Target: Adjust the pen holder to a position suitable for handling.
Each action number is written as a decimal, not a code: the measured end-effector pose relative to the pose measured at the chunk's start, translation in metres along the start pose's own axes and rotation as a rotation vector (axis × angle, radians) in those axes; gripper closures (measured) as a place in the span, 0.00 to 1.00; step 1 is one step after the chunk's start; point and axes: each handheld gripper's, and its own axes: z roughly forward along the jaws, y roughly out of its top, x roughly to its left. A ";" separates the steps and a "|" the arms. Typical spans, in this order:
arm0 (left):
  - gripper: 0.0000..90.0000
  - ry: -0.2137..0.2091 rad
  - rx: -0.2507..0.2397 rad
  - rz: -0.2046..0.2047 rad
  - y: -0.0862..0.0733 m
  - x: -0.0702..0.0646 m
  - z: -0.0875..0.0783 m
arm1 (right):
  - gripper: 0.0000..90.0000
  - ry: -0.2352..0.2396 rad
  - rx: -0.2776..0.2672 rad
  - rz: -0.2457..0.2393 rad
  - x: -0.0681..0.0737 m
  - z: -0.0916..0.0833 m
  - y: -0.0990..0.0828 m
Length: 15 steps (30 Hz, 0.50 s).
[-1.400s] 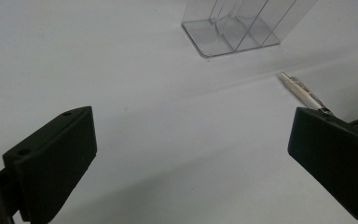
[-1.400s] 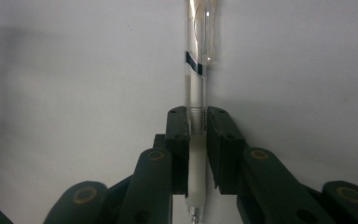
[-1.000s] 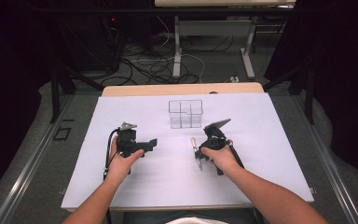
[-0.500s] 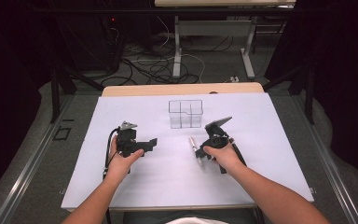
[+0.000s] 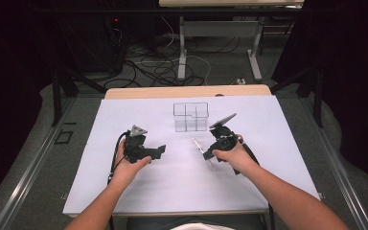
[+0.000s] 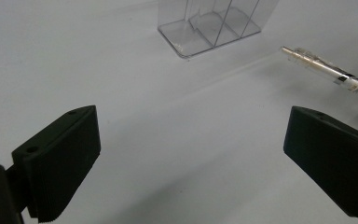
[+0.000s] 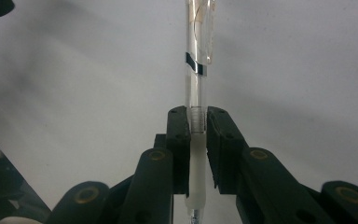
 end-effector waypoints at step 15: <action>0.06 -0.043 0.012 0.060 0.001 -0.011 0.002 | 0.88 -0.120 -0.114 -0.378 0.026 -0.021 -0.004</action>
